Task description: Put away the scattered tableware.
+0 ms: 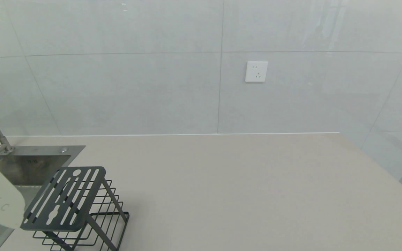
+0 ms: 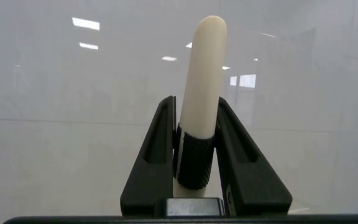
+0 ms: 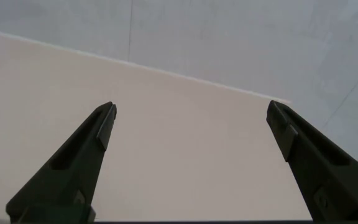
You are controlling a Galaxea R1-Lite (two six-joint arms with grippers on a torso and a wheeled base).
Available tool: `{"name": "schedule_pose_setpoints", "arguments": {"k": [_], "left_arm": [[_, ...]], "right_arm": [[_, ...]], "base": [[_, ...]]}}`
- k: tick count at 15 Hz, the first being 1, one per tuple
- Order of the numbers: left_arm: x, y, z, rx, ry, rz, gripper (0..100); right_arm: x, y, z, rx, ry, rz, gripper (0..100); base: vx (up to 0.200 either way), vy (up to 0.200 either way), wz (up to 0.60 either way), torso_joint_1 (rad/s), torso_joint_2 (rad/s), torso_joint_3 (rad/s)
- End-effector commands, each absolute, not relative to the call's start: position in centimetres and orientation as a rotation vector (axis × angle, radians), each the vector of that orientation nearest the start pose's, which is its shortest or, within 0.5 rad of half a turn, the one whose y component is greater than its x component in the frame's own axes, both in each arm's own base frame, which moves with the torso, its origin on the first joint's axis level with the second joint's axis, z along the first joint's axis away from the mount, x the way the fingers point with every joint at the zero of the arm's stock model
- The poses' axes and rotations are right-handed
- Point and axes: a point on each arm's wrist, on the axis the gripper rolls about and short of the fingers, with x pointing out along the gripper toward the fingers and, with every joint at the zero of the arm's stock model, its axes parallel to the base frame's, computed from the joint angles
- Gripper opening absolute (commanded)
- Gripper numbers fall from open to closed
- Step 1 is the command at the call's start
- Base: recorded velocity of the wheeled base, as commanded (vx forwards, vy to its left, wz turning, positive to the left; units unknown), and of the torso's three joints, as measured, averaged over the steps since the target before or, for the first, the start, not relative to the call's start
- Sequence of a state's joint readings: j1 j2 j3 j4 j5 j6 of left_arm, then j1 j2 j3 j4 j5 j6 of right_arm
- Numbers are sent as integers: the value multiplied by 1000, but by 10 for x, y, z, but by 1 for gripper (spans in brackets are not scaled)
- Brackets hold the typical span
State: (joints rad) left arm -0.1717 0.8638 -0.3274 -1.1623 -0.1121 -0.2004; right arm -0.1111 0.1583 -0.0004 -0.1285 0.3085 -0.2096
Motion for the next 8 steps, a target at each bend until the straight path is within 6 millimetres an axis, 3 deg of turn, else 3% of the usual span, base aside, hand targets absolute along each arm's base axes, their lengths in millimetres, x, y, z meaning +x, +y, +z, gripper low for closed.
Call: {"name": "schedule_pose_setpoints", "arguments": {"k": [1,5,8], "left_arm": [[111,-28,257,-223,-475,-382,0],[148,-37,265,-221,-431,-372,0],[158,-39,260,-227,-395,-366,0]], "right_arm": [[-16,9,87,-238,-36,203,100],[-16,9,85,-233,-21,206,100],[-16,9,85,-233,-21,206,100]], "base": [[0,0,0,0,0,0],[0,0,0,0,0,0],[0,0,0,0,0,0]]}}
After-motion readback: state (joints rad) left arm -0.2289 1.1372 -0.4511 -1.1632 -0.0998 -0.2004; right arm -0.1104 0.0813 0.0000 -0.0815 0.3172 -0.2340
